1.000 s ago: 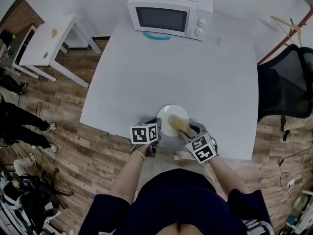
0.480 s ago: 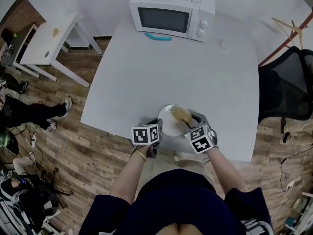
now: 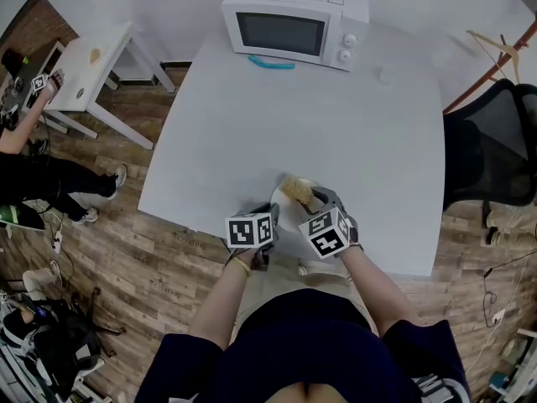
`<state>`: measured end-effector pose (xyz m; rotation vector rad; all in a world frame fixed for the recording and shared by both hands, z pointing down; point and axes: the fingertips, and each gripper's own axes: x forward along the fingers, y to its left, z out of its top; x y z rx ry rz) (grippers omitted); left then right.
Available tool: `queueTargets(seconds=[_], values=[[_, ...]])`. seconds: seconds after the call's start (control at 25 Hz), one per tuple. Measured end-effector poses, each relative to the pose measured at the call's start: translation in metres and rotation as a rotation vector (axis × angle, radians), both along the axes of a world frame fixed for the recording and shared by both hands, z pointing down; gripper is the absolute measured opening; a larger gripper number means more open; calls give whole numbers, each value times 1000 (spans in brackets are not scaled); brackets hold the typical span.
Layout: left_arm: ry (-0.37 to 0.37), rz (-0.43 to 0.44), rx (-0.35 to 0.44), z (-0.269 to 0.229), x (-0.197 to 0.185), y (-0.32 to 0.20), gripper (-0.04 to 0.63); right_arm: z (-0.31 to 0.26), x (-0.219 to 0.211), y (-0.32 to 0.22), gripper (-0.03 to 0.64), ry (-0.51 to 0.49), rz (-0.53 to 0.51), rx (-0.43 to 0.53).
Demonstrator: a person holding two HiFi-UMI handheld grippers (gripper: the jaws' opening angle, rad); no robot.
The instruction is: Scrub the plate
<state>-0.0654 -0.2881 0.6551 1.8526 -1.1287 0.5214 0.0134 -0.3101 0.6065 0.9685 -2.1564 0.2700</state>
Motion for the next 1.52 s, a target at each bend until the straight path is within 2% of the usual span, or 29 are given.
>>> queueTargets(seconds=[0.28,0.6,0.96,1.16,1.28,1.32,1.52], values=[[-7,-2,4,-1,-1,0,74,8,-14,28,166,-32,-30,-35],[-26,5,23,0,-2,-2,74,13,1,56,163,-47,-18,-66],[-59,27,51,0,0,-2,74,10,3,64,163,-37,6,-41],[-39,32,59,-1,2,-3,75,-8,12,73,163,-87,65,3],[0,56,83,-8,7,0,191,-16,20,86,163,-111,84,12],[-2,52,99,-11,6,1,207,-19,24,90,163,-124,94,15],[-20,-23,180,-32,-3,14,207,-37,38,107,163,-231,163,8]])
